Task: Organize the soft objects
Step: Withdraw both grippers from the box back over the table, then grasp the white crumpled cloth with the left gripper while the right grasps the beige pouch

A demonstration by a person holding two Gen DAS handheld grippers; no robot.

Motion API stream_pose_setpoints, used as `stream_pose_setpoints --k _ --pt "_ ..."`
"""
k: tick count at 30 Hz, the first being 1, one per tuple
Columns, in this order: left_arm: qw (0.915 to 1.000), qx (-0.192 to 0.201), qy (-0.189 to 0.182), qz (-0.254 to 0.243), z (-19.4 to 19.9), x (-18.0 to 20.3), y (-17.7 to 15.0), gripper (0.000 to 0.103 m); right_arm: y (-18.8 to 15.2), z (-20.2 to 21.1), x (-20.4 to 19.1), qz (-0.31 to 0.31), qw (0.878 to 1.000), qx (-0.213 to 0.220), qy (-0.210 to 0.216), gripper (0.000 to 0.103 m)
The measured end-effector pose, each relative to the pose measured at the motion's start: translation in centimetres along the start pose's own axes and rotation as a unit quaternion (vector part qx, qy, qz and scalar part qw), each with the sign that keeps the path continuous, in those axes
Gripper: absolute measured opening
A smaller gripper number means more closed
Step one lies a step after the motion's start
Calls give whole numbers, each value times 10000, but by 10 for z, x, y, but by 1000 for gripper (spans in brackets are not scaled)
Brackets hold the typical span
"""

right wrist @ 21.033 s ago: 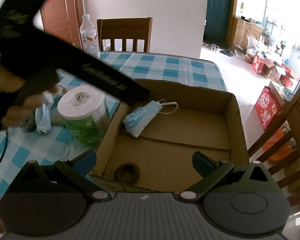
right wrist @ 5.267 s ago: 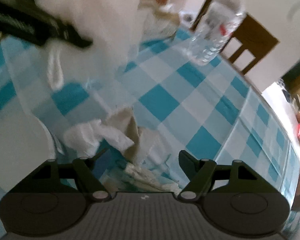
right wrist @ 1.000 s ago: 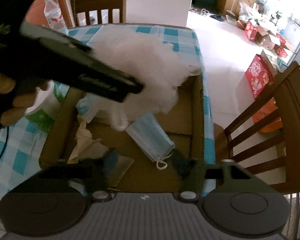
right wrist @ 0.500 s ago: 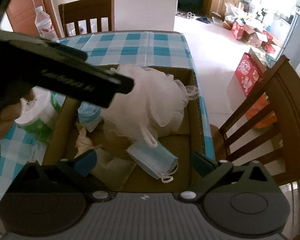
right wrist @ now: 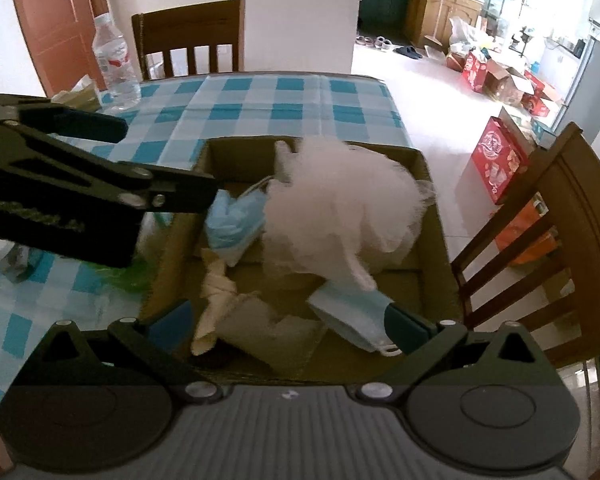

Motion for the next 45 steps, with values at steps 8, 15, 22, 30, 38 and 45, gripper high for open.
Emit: stream_pose_setpoints --k 8,15,22,30,38,45 --pt "9997 54 178 137 46 -28 -31 100 -9 7 -46 145 9999 47 80 103" --pt "9985 -122 474 250 76 -66 -76 100 -18 9 -97 219 9995 15 234 103" --pt "9961 -306 797 213 106 -107 -126 100 -30 4 -151 247 9990 -38 359 103" --pt "9950 -372 893 242 132 -151 -165 100 -35 -4 -207 402 9985 -73 363 103" --pt "9927 -414 1063 404 141 -185 -177 100 -33 -17 -248 984 9936 -127 546 103" --pt "9875 -578 1235 787 133 -209 -182 100 -31 -38 -277 1957 9758 -191 956 103"
Point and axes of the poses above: each gripper's, at about its wrist camera, not at the fingertips, and z roughly against the way its jaws point, x to its right, y to its top, the point moved 1 cm from there along -z, roughly the way its jaws point, and after that the axes turned 10 degrees about -z, right-handed, at the moved point
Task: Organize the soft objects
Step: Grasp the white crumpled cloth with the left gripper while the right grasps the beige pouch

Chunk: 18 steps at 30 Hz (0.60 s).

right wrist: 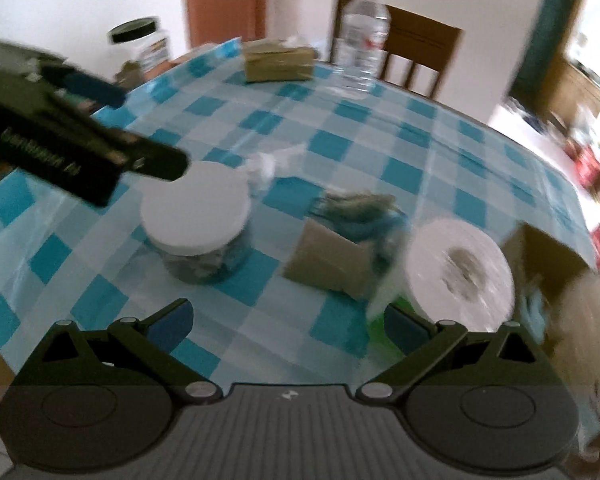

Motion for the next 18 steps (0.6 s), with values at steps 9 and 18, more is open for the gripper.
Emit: stream_pose_setpoints --k 9,18 --pt "9994 -227 76 269 -24 -16 6 100 19 -39 -9 1603 9857 -338 398 90" --pt "9984 -412 88 380 -62 -32 24 100 51 -79 -1 2623 9610 -734 487 83"
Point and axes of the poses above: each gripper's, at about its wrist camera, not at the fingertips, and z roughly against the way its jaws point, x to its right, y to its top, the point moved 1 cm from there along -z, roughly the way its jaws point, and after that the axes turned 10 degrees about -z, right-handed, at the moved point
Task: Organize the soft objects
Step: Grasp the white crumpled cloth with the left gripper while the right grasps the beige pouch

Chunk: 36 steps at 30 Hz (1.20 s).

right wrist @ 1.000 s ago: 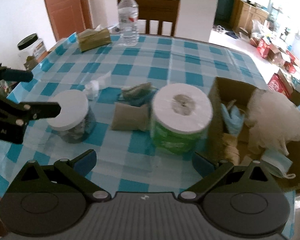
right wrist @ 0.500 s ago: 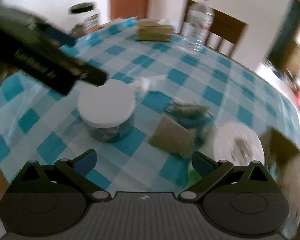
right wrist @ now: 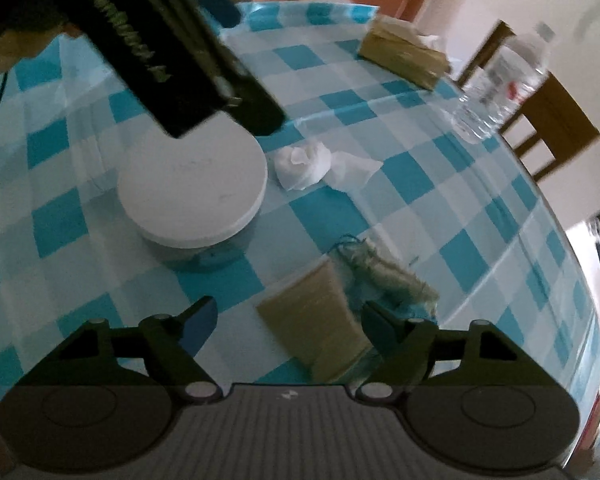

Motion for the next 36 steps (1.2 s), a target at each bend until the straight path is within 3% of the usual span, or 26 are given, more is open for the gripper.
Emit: stream_pose_setpoints --k 5,15,17,20,26,31,36 --pt "9999 -63 -72 -68 -26 -5 14 96 7 -20 0 650 9973 -338 -4 79" --pt "9975 -477 -481 -214 -82 -4 23 70 10 -58 -7 1359 9862 -939 -60 73" --pt "9967 -553 -584 -150 -91 -6 22 66 10 -62 -6 1354 9856 -1005 -102 71" --pt "9956 -632 -685 -99 -101 -8 21 60 11 -62 -2 1250 9868 -1031 -83 61" --pt "9946 -741 -716 -109 -111 -9 19 40 10 -60 -1 1105 9887 -1010 -9 49" --pt "9941 -726 -798 -129 -113 -9 19 34 11 -60 5 889 9916 -931 84 44" --pt "9953 -686 -672 -155 -108 -15 19 29 19 -49 3 613 9934 -853 459 43"
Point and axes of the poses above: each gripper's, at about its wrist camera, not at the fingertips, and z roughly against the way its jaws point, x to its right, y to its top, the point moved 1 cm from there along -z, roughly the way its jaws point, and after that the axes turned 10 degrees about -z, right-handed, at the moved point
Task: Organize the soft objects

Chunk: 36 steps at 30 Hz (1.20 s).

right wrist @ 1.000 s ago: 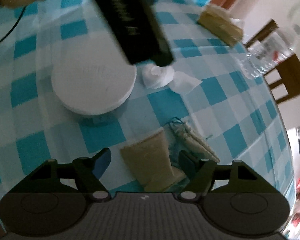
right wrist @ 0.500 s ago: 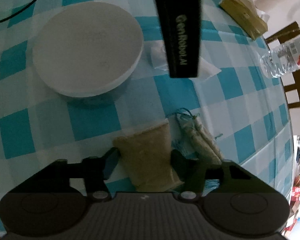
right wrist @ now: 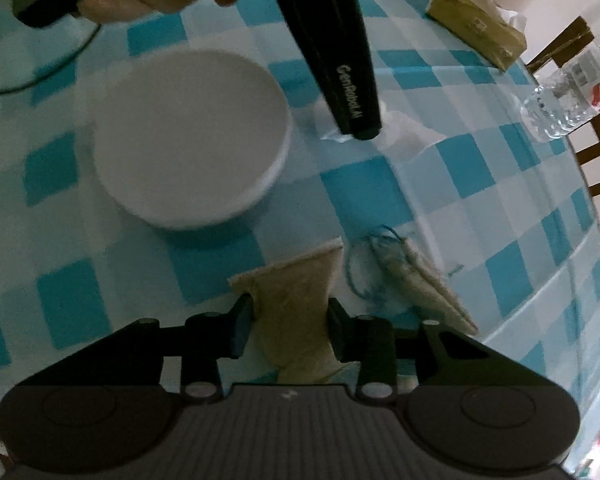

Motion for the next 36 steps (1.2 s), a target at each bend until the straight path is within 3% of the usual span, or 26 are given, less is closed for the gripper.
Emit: stream_pose_setpoints --k 4,6,15,22,29,36 --pt "10000 -32 67 51 0 -9 -1 36 5 2 -4 -65 9999 95 85 44" --pt "10000 -34 38 28 -1 -9 -1 47 6 -2 -7 -20 10000 83 22 47" --pt "9999 -78 82 -40 -11 -7 2 57 1 -3 -3 -173 9998 58 -35 57" --pt "9998 -197 8 76 -22 -13 -2 56 1 -8 -4 -165 9999 35 -30 57" --pt "9997 -263 -22 4 -25 -11 -3 45 0 -10 -2 -251 9997 16 16 56" --pt "9997 -208 -103 -5 -19 -11 -4 42 0 -7 -1 -421 9991 103 17 38"
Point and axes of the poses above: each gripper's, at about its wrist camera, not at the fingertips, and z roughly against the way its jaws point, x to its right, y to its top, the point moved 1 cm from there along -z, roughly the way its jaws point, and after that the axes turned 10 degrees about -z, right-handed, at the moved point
